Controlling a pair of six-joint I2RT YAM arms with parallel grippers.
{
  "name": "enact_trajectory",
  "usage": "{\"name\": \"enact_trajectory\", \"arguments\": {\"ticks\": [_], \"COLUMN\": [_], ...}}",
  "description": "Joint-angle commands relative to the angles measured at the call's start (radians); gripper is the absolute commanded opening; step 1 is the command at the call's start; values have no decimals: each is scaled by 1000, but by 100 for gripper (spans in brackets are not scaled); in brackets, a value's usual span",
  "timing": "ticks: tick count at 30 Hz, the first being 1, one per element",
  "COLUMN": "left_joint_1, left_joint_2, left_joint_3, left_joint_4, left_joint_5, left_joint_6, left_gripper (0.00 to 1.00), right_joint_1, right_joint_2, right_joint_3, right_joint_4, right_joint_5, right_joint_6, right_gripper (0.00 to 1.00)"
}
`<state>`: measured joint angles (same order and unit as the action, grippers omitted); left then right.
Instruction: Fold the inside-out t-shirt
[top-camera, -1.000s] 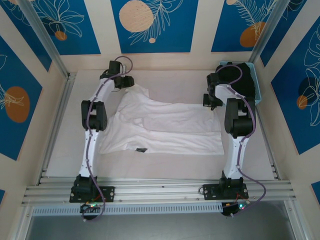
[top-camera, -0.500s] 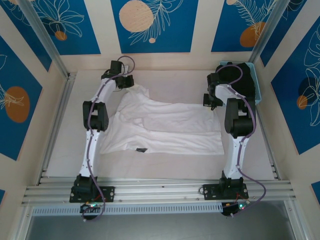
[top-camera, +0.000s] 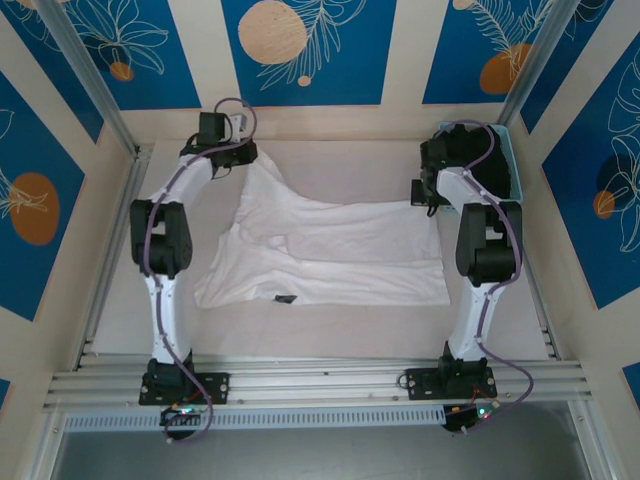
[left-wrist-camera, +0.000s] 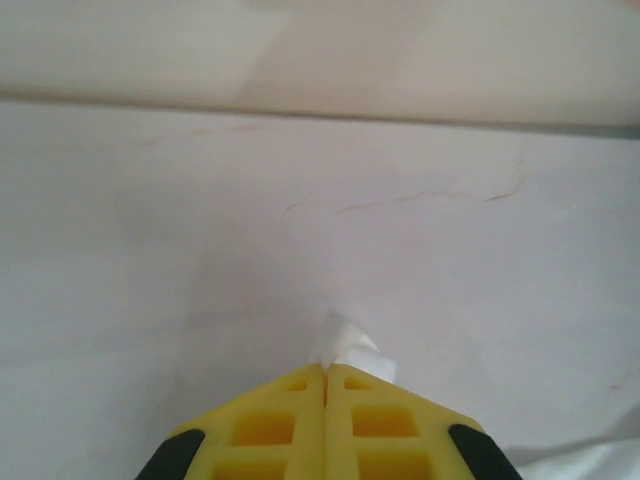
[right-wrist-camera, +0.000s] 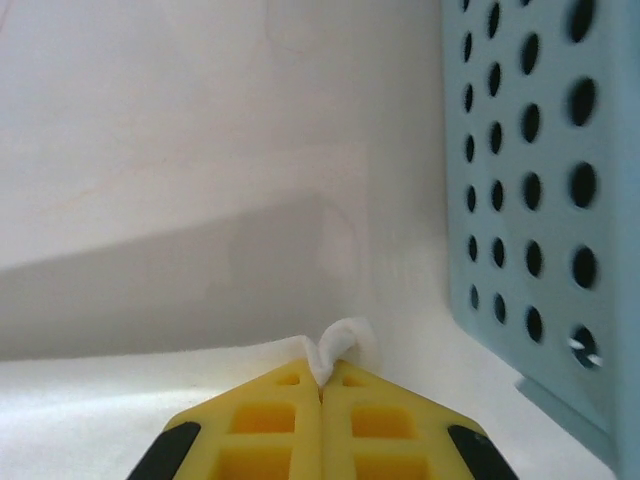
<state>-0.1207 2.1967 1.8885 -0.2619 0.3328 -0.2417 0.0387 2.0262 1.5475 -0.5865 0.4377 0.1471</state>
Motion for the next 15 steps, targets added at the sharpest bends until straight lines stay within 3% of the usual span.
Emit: {"name": "enact_trajectory", "arguments": {"ticks": [1,15], "left_joint_1": [9,8], "left_joint_2": [-136,-740], "left_joint_3": [-162,-886], "left_joint_4": [159,366], "left_joint_5": [23,-14], "left_joint_6": [-36,-204], "left_gripper": [0,0], "right_joint_1": [-3,-43], "right_joint_2": [-67,-340], "right_joint_3": [-54,-379], "right_joint_4": [17,30], "right_joint_5": [6,-117], "right_joint_6": [-18,187], "right_gripper": [0,0]}}
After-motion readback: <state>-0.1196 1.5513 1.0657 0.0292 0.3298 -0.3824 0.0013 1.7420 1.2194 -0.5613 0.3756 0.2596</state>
